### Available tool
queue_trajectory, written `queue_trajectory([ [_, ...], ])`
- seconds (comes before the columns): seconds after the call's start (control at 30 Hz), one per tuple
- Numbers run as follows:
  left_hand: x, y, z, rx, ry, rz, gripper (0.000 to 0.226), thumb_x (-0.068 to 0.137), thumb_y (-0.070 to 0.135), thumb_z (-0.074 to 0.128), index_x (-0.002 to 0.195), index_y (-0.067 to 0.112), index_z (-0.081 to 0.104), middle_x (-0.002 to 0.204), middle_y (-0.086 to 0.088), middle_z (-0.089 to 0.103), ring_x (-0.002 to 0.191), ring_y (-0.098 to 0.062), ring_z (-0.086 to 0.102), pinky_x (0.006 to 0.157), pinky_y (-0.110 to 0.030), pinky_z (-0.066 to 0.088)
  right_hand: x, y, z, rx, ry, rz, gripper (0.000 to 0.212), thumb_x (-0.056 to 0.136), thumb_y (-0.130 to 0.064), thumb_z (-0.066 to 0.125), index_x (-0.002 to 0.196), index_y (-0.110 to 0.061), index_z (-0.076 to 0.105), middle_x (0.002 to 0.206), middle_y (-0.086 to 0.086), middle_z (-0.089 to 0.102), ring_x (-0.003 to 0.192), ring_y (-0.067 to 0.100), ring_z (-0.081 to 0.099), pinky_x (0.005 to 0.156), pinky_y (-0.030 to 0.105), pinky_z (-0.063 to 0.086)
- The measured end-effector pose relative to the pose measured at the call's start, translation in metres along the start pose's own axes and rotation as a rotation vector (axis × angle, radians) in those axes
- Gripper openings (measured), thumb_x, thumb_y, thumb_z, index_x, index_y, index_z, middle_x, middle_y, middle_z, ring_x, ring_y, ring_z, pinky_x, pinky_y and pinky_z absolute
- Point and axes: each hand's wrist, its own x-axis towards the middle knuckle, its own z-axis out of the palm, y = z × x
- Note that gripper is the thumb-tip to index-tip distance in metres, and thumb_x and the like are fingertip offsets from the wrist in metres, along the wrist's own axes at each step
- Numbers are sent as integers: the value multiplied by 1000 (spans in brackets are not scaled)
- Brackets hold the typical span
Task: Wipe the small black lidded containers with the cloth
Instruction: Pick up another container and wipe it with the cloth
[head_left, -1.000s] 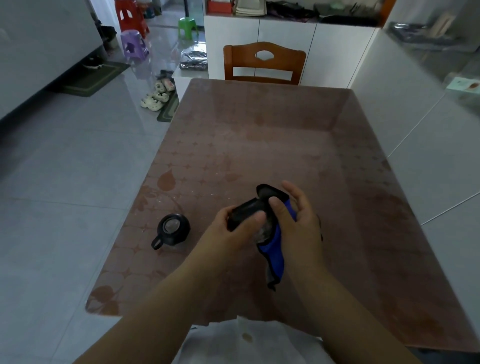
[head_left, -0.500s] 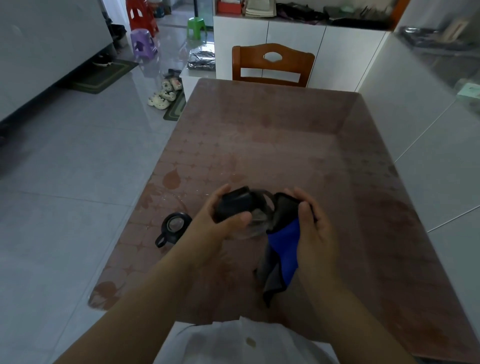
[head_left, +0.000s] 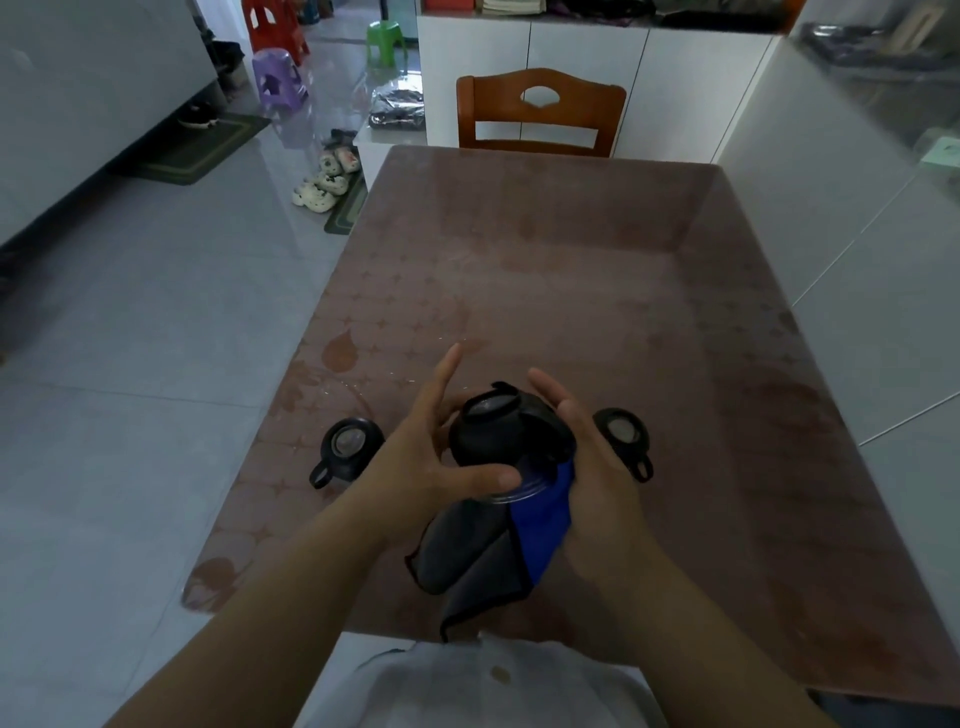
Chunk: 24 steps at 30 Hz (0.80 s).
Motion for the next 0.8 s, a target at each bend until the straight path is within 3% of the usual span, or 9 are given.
queue_trajectory([
  [0.13,-2,1,7,183,163,-20,106,46,59,78,137,34,30,121,22,49,111,3,52,91,-19,46,-6,1,2,-69,152,-137,54,70,-62,64,115,-33,62,123,2,63,112,18,62,92,34,52],
  [0.23,-9,8,22,183,218,-68,72,55,56,61,119,28,44,111,20,55,105,1,55,79,-9,50,-9,-2,3,-154,197,-213,39,80,-43,48,117,-34,53,116,-7,62,100,3,65,82,19,53],
  [0.33,-14,14,38,67,153,-110,67,58,51,62,117,29,41,105,24,52,93,9,52,61,1,45,-12,-3,8,-258,215,-271,30,89,-38,50,119,-36,49,119,-8,59,100,0,64,79,16,53],
  [0.47,-13,15,49,-108,174,-89,79,54,53,69,124,26,46,115,12,60,93,3,64,63,-6,49,-16,1,15,-346,244,-353,39,84,-60,49,117,-39,54,121,-3,59,106,7,63,83,22,54],
  [0.6,-12,11,50,-87,226,-72,63,67,41,71,125,26,49,117,8,61,96,0,63,68,-11,51,-13,2,13,-339,406,-371,27,92,-45,42,103,-32,63,115,6,63,101,14,64,85,30,56],
  [0.7,-11,8,43,-33,234,-49,48,82,22,66,125,25,47,117,9,59,100,1,58,67,-4,49,-11,0,7,-339,398,-297,26,82,-45,44,94,-40,66,108,-5,67,102,14,64,91,40,54],
  [0.8,-12,9,38,-27,195,-23,57,72,36,67,124,28,45,115,13,58,92,11,60,66,-1,47,-12,0,5,-349,375,-253,26,80,-45,46,94,-41,66,111,-8,67,105,11,63,96,41,51],
])
